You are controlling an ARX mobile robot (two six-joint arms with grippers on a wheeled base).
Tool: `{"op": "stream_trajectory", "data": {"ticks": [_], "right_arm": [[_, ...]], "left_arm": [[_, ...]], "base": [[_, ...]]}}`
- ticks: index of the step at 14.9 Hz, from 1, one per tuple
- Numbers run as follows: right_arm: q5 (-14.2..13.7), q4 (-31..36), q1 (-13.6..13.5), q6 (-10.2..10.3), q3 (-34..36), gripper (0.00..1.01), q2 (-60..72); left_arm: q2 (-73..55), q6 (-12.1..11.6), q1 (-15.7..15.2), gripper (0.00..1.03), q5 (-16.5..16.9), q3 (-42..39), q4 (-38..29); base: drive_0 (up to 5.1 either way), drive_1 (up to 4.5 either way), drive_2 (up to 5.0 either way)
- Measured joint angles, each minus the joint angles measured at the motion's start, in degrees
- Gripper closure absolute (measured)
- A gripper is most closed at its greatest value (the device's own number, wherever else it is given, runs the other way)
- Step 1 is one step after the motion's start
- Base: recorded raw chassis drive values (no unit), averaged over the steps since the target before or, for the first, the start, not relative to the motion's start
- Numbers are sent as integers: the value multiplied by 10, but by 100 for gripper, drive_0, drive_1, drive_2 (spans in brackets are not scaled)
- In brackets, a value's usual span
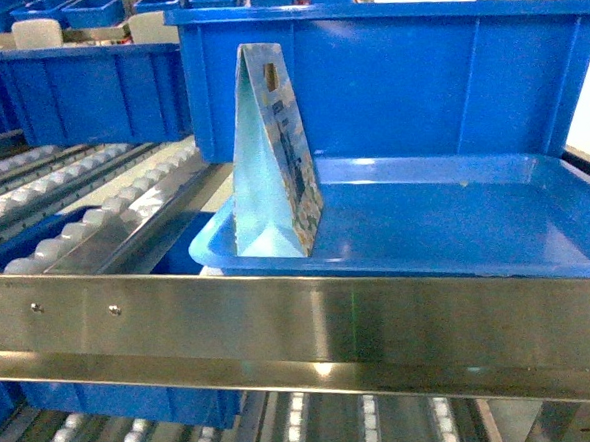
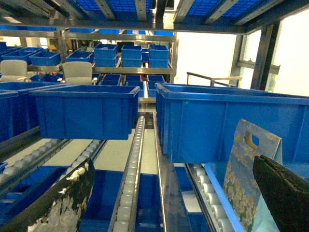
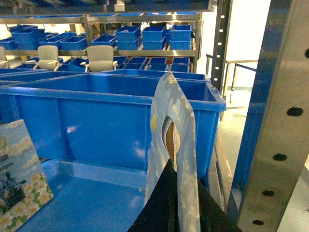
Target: Move flower gift bag to table near conveyor
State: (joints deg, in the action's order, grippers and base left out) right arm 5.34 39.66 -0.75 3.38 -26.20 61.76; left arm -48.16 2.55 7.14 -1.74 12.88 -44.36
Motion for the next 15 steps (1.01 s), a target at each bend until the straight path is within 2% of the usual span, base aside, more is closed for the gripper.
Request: {"op": "stream_trajectory", "data": {"ticks": [4,7,8,11,13,15], "right_arm": [[29,-45,54,11,53,99,-139],[53,-82,57,11,93,99,-203],[54,-103,57,11,104,99,-233],[21,-113,56,0,120,99,-263],[20,-114,56,-2,122,99,-261],[20,-113,56,-2,122,99,-263]], "left_arm": [[0,0,0,5,0,0,0],[0,0,0,5,0,0,0],[0,0,0,5,0,0,0],[0,0,0,5,0,0,0],[-9,0,3,5,2,1,-17],[-67,1,7,5,4,35,-45]], "base": [[0,0,0],[0,0,0],[0,0,0],[0,0,0],[0,0,0],[0,0,0]]}}
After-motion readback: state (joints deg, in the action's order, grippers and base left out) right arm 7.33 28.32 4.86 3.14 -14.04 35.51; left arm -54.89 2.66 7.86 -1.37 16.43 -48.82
